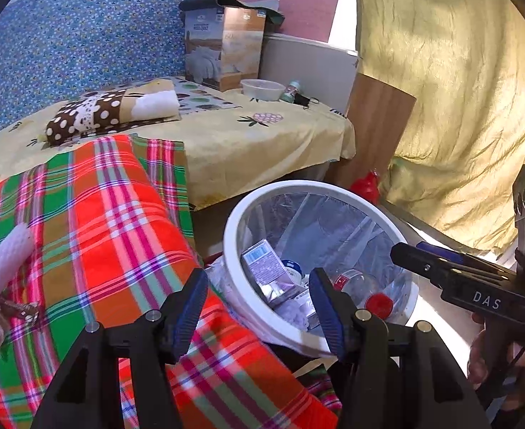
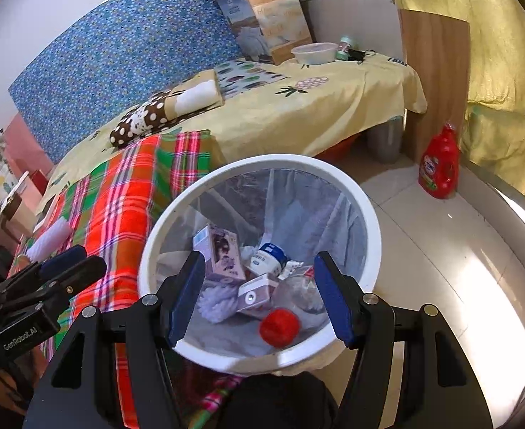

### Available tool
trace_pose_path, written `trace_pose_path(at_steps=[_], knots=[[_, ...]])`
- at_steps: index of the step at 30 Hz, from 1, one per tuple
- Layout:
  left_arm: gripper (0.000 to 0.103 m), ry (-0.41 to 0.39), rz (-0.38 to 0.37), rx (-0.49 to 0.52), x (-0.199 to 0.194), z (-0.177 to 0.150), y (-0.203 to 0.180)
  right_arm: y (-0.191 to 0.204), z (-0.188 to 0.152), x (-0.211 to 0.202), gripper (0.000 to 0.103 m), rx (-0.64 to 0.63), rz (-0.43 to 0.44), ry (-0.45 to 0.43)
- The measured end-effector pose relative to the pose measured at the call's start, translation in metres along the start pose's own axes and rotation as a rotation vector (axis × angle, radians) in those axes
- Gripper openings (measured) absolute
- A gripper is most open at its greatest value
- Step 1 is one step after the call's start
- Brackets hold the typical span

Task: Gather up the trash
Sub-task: 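Move both tools back over the remaining trash on the cloth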

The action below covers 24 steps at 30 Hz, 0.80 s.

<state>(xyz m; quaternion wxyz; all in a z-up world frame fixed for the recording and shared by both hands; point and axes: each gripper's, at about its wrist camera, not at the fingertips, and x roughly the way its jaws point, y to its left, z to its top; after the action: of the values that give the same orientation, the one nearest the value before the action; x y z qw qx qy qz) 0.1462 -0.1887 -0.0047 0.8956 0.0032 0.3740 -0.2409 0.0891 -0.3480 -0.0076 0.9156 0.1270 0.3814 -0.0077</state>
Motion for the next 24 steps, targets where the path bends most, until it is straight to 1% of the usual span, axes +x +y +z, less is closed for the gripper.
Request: trace_pose_path(at_steps=[9,14,24], knots=[[0.058,-0.029,0.04,-0.04,-0.033,-0.017,0.022,0.028,-0.008,-0.009,0.064,-0.063,0.078,-0.011],[0.058,-0.028,0.05,-0.081,-0.05,-0.03,0.039,0.046,-0.013,-0.01,0.065,-0.097,0.129,-0.016],[0.058,-0.05,0.101,-0.163,-0.081,-0.053,0.072,0.084,-0.021,-0.007,0.064,-0.186,0.226,-0.004]])
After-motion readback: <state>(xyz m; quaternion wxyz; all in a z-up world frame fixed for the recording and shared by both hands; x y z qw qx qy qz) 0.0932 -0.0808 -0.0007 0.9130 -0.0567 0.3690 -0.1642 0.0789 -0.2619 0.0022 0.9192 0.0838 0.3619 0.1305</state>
